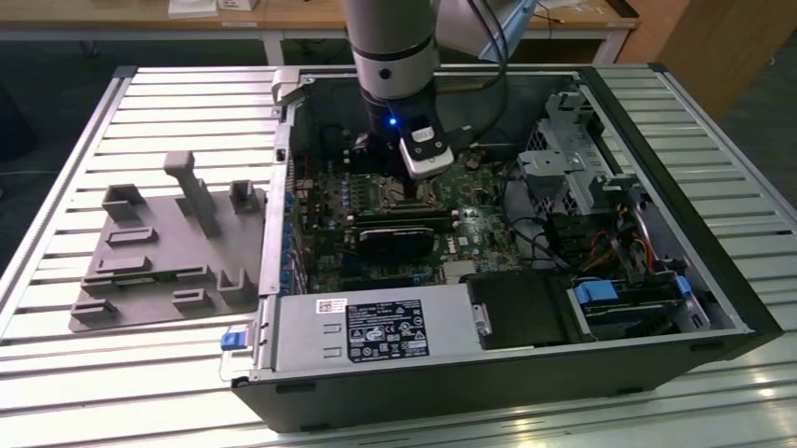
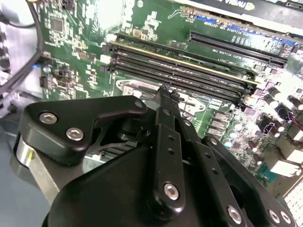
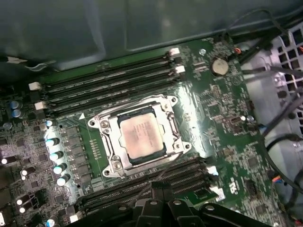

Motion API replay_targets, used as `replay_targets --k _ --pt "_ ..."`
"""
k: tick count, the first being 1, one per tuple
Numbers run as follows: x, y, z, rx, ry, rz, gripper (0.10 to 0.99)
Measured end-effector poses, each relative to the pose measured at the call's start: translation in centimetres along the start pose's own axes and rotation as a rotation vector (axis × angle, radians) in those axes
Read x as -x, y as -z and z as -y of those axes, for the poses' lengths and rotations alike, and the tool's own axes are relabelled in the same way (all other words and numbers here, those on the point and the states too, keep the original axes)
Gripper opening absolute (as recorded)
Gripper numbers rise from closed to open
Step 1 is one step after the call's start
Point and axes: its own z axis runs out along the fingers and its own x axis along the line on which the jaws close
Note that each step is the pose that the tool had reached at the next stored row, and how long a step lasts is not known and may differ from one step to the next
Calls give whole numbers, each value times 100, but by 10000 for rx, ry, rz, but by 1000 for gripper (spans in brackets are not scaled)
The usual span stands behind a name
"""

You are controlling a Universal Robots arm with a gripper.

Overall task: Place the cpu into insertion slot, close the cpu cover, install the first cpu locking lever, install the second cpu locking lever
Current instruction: 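Install the second cpu locking lever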

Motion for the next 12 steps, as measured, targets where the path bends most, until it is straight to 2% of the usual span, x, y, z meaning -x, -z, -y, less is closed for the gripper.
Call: replay_targets --k 7,10,12 --pt "-89 -59 30 226 307 -79 102" --pt "-140 -75 47 264 384 -94 102" --pt "-148 -79 49 265 402 -96 102"
